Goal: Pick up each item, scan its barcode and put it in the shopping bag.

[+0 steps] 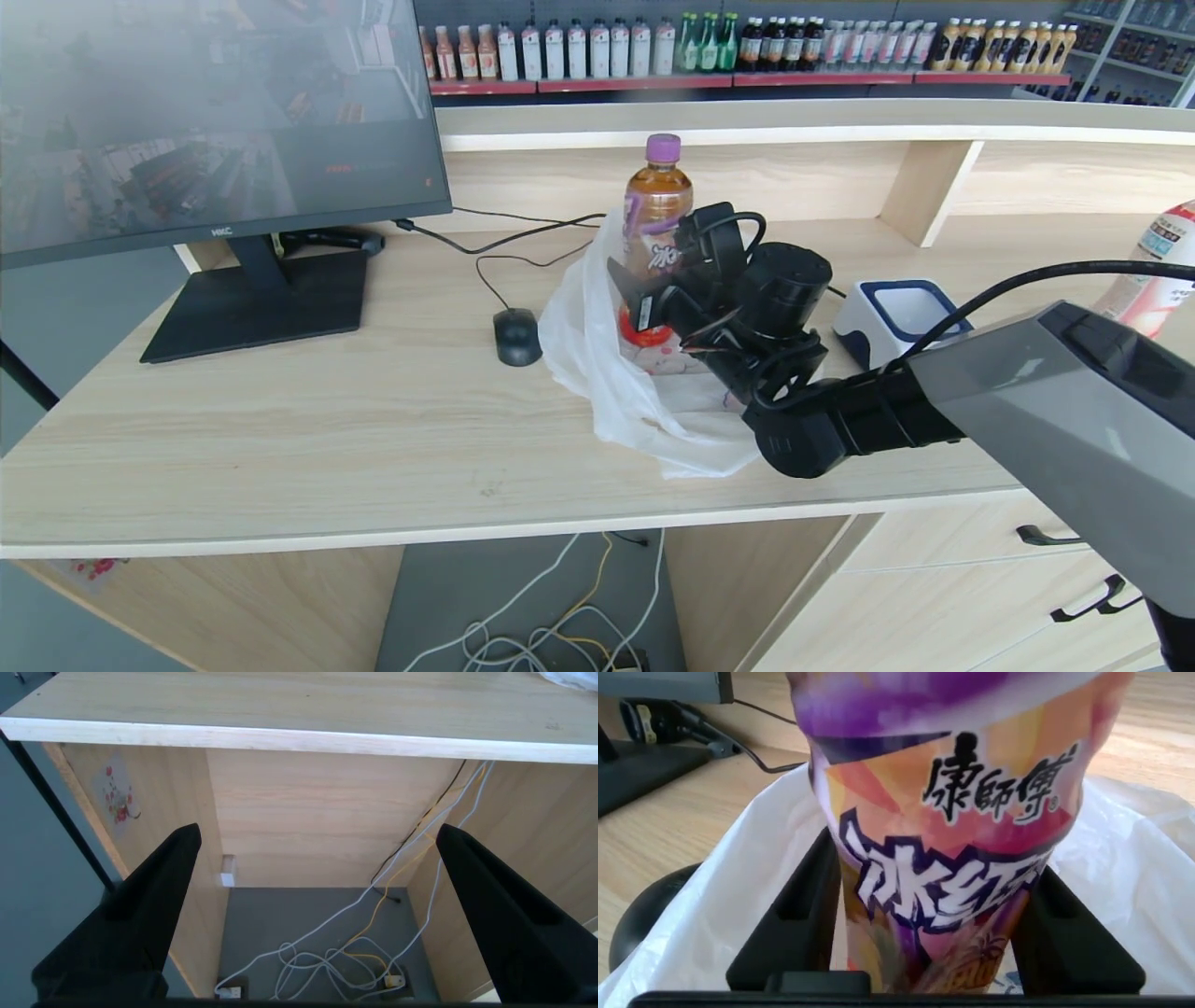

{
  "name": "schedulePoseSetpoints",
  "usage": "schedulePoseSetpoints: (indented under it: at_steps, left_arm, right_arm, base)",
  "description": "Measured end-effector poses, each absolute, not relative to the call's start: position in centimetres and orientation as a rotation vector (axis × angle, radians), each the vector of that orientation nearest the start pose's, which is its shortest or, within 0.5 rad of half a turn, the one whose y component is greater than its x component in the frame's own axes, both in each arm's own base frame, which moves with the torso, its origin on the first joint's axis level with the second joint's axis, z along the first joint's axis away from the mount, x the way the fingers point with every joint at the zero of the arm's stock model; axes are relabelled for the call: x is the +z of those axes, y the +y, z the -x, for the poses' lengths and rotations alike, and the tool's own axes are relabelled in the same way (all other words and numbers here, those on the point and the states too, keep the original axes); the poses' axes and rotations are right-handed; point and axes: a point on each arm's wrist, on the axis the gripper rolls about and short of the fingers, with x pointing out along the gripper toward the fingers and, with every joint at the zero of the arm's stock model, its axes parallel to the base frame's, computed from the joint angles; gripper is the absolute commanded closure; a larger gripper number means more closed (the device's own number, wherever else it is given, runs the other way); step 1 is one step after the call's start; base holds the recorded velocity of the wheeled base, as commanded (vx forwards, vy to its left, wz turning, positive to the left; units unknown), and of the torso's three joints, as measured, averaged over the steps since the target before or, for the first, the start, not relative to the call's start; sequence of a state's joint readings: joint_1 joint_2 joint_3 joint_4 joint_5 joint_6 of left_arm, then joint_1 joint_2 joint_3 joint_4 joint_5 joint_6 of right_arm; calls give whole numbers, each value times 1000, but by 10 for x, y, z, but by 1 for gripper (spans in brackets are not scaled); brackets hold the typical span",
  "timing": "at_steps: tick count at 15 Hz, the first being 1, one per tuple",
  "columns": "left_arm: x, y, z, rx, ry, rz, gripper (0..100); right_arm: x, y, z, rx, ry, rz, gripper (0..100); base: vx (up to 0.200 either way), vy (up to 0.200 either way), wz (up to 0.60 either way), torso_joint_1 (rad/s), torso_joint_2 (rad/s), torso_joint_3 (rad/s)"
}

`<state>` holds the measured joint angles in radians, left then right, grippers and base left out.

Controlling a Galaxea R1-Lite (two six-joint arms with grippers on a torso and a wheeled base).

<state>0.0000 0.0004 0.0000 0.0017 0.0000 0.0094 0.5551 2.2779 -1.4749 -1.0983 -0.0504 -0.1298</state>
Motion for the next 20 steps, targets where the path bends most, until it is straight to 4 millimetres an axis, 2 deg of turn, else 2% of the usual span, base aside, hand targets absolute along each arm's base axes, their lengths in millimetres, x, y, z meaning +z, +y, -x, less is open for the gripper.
schedulePoseSetpoints:
  at_steps: [9,14,17,20]
  left_arm:
    - [75,0,23,0,2,-9,0]
    - [75,0,23,0,2,-9,0]
    - [75,0,23,0,2,-9,0]
    - [75,0,23,0,2,-9,0]
  right_arm:
    - [189,243,-397,476,-369,17,0]
    - [212,233,-386,471,-413,-29,0]
    - [217,219,-366,468,-408,-26,0]
    - [219,199,-332,470,-404,-23,0]
  base:
    - [0,0,0,0,0,0]
    - [0,0,0,0,0,0]
    - [0,0,0,0,0,0]
    - [0,0,0,0,0,0]
